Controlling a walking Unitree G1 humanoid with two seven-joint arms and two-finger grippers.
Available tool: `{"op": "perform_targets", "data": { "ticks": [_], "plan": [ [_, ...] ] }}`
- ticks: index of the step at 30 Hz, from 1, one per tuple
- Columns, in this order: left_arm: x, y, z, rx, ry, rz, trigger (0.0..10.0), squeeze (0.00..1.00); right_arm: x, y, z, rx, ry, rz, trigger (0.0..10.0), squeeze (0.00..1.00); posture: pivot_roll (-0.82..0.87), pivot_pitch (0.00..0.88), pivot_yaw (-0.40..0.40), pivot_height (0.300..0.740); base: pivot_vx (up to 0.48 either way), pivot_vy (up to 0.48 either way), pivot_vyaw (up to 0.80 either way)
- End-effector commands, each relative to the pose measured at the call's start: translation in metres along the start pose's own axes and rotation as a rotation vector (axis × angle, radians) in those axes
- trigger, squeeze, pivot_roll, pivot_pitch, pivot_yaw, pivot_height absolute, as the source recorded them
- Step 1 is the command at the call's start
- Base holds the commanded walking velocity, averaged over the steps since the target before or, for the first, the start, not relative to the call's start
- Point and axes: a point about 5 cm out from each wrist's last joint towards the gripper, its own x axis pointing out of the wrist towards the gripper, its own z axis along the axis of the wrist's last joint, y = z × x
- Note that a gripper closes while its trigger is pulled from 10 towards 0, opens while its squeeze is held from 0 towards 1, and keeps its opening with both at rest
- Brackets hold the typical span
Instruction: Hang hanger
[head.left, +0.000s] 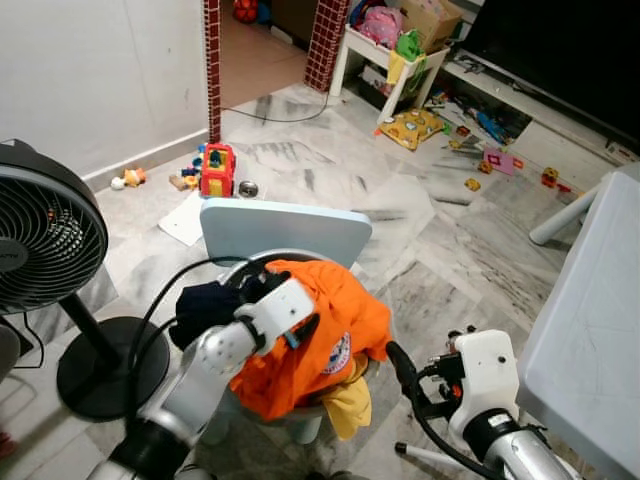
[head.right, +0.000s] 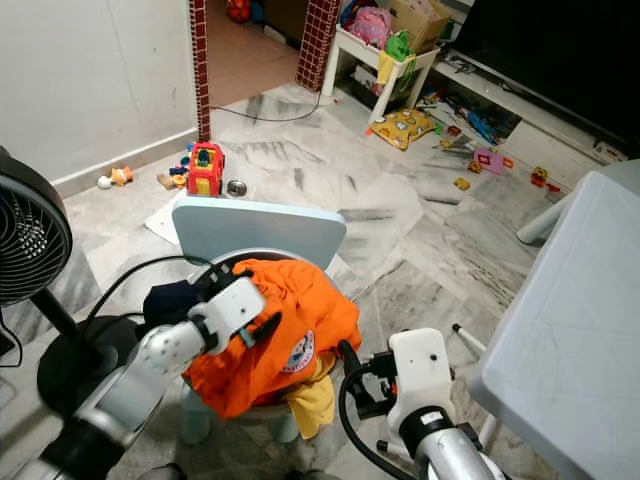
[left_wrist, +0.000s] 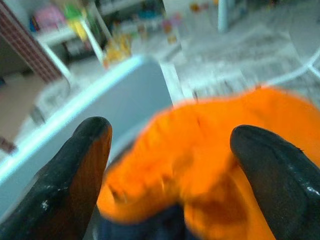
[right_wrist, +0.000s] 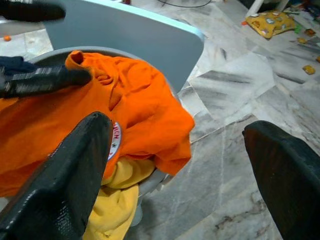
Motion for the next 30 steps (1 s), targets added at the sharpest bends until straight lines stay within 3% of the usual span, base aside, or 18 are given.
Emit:
{"op": "perform_targets", "data": {
  "ticks": [1,5,7,12,15,17,18,19,24,30],
  "plan": [
    [0.006,-0.007,0.008,0.015,-0.044,-0.022,10.0,0.0,-0.001,-0.006,-0.003,-0.013,0.015,-0.035,10.0,0.0,-0.05,0.094,-0.189,0.74,0.0,0.0,0.0],
    [0.011,-0.011,0.02,0.046,-0.116,-0.046,10.0,0.0,-0.001,-0.006,-0.003,-0.011,0.013,-0.039,10.0,0.0,-0.05,0.092,-0.185,0.74,0.0,0.0,0.0],
    [0.013,-0.021,0.023,0.097,-0.173,-0.123,10.0,0.0,-0.001,-0.005,-0.004,-0.01,0.012,-0.04,10.0,0.0,-0.05,0.092,-0.183,0.74,0.0,0.0,0.0],
    [0.011,-0.017,0.023,0.088,-0.183,-0.084,10.0,0.0,0.001,-0.004,-0.003,-0.008,0.007,-0.039,10.0,0.0,-0.05,0.088,-0.179,0.74,0.0,0.0,0.0],
    [0.005,-0.009,0.022,0.031,-0.179,-0.025,10.0,0.0,0.001,-0.005,-0.004,-0.009,0.007,-0.042,10.0,0.0,-0.04,0.089,-0.177,0.74,0.0,0.0,0.0],
    [-0.005,-0.004,0.011,-0.064,-0.129,0.03,10.0,0.0,0.002,-0.006,-0.005,-0.008,0.008,-0.045,10.0,0.0,-0.03,0.09,-0.176,0.74,0.0,0.0,0.0],
    [-0.005,-0.004,0.011,-0.064,-0.129,0.03,10.0,0.0,0.002,-0.006,-0.005,-0.008,0.008,-0.045,10.0,0.0,-0.03,0.09,-0.176,0.74,0.0,0.0,0.0],
    [-0.018,-0.006,-0.007,-0.216,-0.023,0.054,10.0,0.0,0.004,-0.005,-0.005,-0.007,0.008,-0.043,10.0,0.0,-0.02,0.089,-0.175,0.74,0.0,0.0,0.0],
    [-0.037,-0.018,-0.03,-0.452,0.138,0.04,10.0,0.0,0.008,-0.002,-0.004,-0.004,0.0,-0.031,10.0,0.0,0.0,0.085,-0.178,0.74,0.0,0.0,0.0],
    [-0.045,-0.024,-0.04,-0.522,0.229,0.003,10.0,0.0,0.011,-0.002,-0.004,-0.006,-0.006,-0.021,10.0,0.0,0.01,0.078,-0.18,0.74,0.0,0.0,0.0]
  ]
}}
